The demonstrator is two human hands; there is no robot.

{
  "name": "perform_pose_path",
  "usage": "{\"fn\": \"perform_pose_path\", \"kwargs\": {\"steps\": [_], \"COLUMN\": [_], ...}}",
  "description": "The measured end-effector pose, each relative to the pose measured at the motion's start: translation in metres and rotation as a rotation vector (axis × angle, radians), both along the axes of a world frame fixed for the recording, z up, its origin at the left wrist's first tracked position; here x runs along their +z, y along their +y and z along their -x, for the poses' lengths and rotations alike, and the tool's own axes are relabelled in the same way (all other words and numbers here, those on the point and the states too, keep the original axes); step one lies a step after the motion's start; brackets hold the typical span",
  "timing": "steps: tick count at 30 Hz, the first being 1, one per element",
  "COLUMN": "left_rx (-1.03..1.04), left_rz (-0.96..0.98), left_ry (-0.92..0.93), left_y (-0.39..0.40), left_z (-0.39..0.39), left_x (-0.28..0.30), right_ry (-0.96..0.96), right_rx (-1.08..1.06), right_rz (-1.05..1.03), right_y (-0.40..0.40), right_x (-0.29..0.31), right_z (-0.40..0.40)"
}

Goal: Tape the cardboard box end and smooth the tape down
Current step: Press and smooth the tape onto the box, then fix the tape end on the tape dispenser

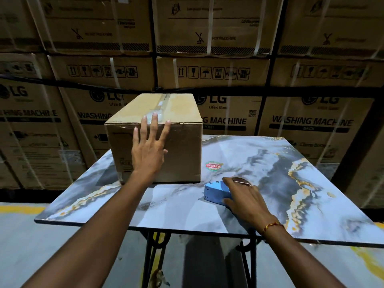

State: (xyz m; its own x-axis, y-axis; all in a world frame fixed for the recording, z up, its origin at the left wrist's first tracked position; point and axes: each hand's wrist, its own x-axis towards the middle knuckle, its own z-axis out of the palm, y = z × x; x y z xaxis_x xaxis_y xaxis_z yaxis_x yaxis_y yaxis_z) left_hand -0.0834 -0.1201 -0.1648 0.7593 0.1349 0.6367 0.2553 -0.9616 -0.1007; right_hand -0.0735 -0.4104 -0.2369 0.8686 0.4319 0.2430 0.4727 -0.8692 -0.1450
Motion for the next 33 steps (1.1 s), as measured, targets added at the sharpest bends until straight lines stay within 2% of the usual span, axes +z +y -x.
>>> {"fn": "perform_pose_path", "kwargs": {"steps": [4,6,7,10,12,14,16,22,26,33], "left_rx": [-0.033,-0.13,-0.191,-0.253,-0.309,-0.358,-0.393,-0.421,-0.452,-0.509], "left_rz": [0.098,0.162,0.259,0.737,1.24,1.707,1.895,2.019,1.947,1.737], "left_ry": [-0.078,-0.106,-0.095,0.141,0.31,0.373,0.425,0.454,0.48,0.539], "left_y": [-0.027,-0.049,-0.058,-0.082,-0.098,-0.111,-0.116,-0.121,-0.129,-0.143], "left_z": [0.015,0.032,0.037,0.05,0.053,0.055,0.055,0.055,0.054,0.053], "left_x": [-0.01,-0.023,-0.036,-0.066,-0.071,-0.07,-0.07,-0.079,-0.081,-0.079], "right_ry": [0.065,0.087,0.108,0.173,0.189,0.217,0.247,0.418,0.544,0.615], "right_rx": [0.008,0.056,0.084,0.124,0.151,0.172,0.16,0.164,0.183,0.118], "right_rz": [-0.136,-0.263,-0.345,-0.541,-0.626,-0.723,-0.764,-0.808,-1.035,-1.203], "right_y": [0.0,-0.004,-0.006,-0.009,-0.009,-0.01,-0.013,-0.04,-0.048,-0.043], "right_x": [-0.005,-0.007,-0.008,-0.01,-0.014,-0.019,-0.021,-0.029,-0.027,-0.019], "right_z": [0.002,0.006,0.009,0.015,0.016,0.017,0.02,0.012,0.005,-0.001]}}
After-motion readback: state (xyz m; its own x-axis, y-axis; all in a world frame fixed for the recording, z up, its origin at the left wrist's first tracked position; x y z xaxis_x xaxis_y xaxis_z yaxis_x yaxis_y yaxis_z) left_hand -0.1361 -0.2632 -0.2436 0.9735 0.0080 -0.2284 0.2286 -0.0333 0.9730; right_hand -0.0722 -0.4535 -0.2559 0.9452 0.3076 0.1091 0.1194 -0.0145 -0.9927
